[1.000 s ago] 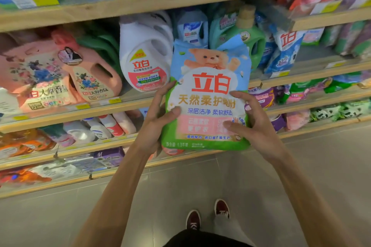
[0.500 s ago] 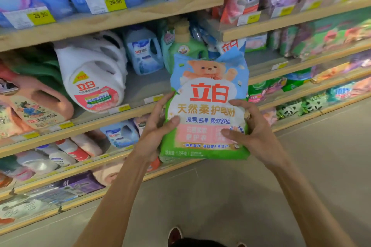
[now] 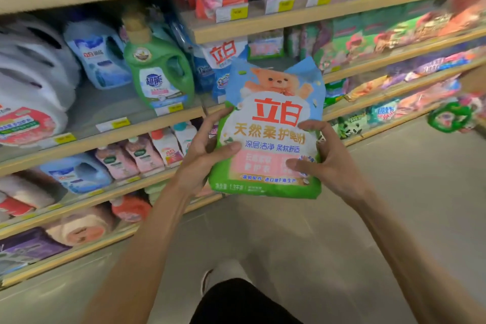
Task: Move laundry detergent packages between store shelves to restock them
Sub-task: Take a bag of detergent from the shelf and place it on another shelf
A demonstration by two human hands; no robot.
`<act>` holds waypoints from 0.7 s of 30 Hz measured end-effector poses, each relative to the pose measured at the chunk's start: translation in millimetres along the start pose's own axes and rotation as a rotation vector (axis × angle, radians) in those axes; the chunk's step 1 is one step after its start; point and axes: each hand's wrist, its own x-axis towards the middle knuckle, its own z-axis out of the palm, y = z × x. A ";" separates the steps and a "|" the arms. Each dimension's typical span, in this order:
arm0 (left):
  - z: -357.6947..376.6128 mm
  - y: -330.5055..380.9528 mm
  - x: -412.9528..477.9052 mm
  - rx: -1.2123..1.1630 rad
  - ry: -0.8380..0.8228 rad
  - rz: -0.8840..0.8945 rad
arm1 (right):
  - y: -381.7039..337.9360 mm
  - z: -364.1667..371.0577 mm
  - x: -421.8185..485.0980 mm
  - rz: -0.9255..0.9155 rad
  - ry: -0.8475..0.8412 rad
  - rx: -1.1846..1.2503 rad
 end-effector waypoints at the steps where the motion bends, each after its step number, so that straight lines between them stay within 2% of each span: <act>1: 7.5 -2.2 5.6 0.012 -0.003 -0.009 | 2.0 -8.5 1.8 0.010 0.003 0.007; 8: 39.6 -12.6 56.8 0.053 0.010 -0.084 | 14.1 -60.5 40.6 0.088 -0.001 0.043; 14: 59.8 -37.0 135.5 0.095 -0.009 -0.095 | 26.3 -116.0 98.6 0.071 0.029 -0.059; 21: 77.4 -66.5 219.6 0.107 0.037 -0.121 | 33.0 -179.2 179.6 0.082 -0.029 -0.119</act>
